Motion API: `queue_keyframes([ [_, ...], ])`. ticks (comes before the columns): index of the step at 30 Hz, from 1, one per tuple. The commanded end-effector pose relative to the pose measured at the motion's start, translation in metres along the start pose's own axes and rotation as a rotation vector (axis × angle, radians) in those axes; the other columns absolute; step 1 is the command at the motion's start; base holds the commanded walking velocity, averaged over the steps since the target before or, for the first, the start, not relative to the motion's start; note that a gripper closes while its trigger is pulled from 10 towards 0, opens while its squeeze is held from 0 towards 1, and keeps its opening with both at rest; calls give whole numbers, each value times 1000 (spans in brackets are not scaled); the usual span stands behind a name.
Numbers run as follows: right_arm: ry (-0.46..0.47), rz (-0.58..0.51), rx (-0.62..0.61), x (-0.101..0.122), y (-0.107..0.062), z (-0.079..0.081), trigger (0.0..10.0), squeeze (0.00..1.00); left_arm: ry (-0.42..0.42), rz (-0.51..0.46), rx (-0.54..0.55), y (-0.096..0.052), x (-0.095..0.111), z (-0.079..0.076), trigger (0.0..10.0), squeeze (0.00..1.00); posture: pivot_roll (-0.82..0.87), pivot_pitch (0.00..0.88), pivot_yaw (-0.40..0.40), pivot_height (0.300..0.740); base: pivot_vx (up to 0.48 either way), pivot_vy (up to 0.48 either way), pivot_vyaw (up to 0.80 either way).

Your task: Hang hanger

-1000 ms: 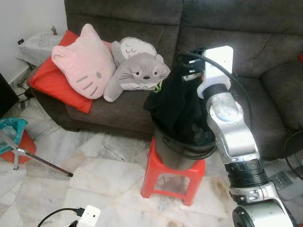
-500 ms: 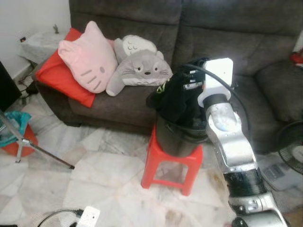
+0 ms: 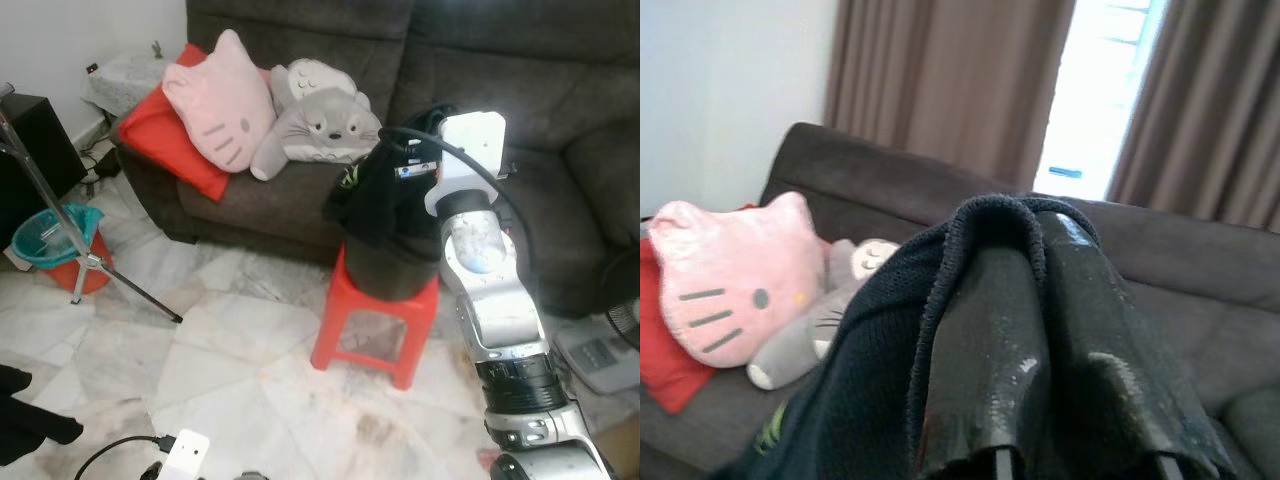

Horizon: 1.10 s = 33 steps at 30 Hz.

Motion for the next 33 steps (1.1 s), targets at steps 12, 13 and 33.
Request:
queue_keyframes([
  [12,10,-139,41,33,0,10,10000,0,-2,14,2,-1,-7,1,10000,0,74,58,-38,736,-276,0,0],
  [13,10,-144,45,34,-1,11,10000,0,-3,14,4,-1,-8,2,10000,0,74,58,-38,736,-277,0,0],
  [33,144,-98,293,17,-17,47,10000,0,18,3,1,0,-2,0,10000,0,78,38,-37,736,-194,0,0],
])
Point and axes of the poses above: a point about 5 cm out from each wrist's last joint towards the gripper, its own y axis pointing out of the wrist towards the gripper, its own x axis along the axis of the wrist's last joint, z = x × y, the point moved 6 cm from there along y, pointing out of the wrist towards the gripper, and after that the axes turned 10 degrees about y, right-handed, at the moved point
